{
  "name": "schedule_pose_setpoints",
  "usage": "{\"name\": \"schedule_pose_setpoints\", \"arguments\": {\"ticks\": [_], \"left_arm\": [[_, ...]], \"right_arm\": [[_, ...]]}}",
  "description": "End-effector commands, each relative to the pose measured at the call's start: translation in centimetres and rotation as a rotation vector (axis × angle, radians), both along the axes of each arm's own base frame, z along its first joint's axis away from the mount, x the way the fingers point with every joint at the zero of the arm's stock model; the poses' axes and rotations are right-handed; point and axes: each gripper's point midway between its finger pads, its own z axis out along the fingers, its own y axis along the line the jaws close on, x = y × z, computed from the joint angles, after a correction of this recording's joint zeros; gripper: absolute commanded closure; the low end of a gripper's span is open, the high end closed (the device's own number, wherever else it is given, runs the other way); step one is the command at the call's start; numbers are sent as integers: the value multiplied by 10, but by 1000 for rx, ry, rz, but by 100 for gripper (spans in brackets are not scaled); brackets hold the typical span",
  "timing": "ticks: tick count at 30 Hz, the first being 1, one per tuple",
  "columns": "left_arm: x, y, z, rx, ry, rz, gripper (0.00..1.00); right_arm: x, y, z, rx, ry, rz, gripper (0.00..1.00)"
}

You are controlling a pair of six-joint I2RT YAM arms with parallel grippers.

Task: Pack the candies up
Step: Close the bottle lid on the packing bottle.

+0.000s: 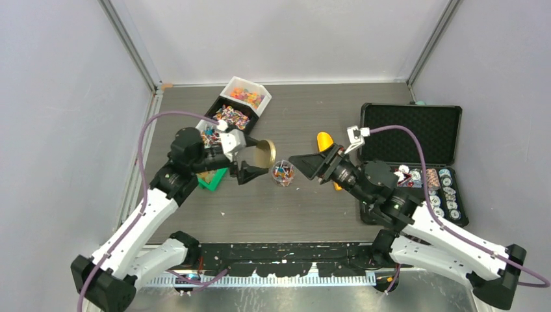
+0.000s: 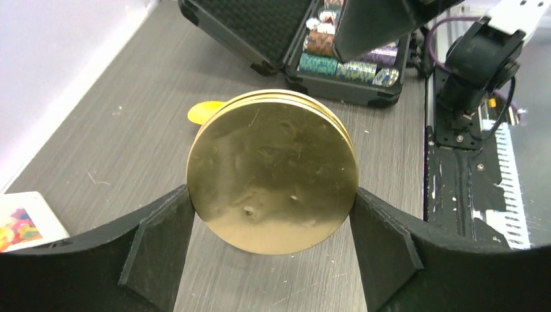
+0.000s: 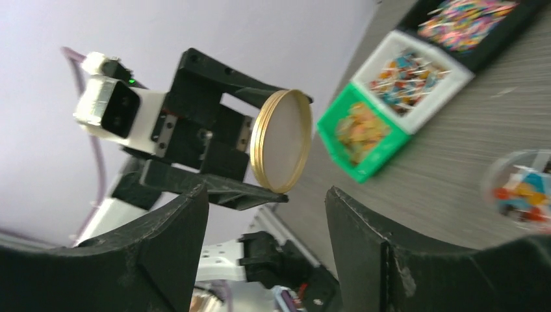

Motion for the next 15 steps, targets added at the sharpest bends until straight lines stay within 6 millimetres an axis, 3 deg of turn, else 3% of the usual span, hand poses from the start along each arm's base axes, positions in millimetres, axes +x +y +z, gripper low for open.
{"name": "schedule_pose_setpoints", "arguments": {"ticks": [1,8,15], "left_arm": [[12,-10,-33,241,-5,72,25],[33,-38,-86,444,82,72,24],[53,-48,-143,660,179,88,24]], "right_arm": [[13,-43,-23,-208,-29,-184,28],[3,-83,-25,-302,-65,-262,27],[-1,-106,-27,-330,-84,-316,27]]}}
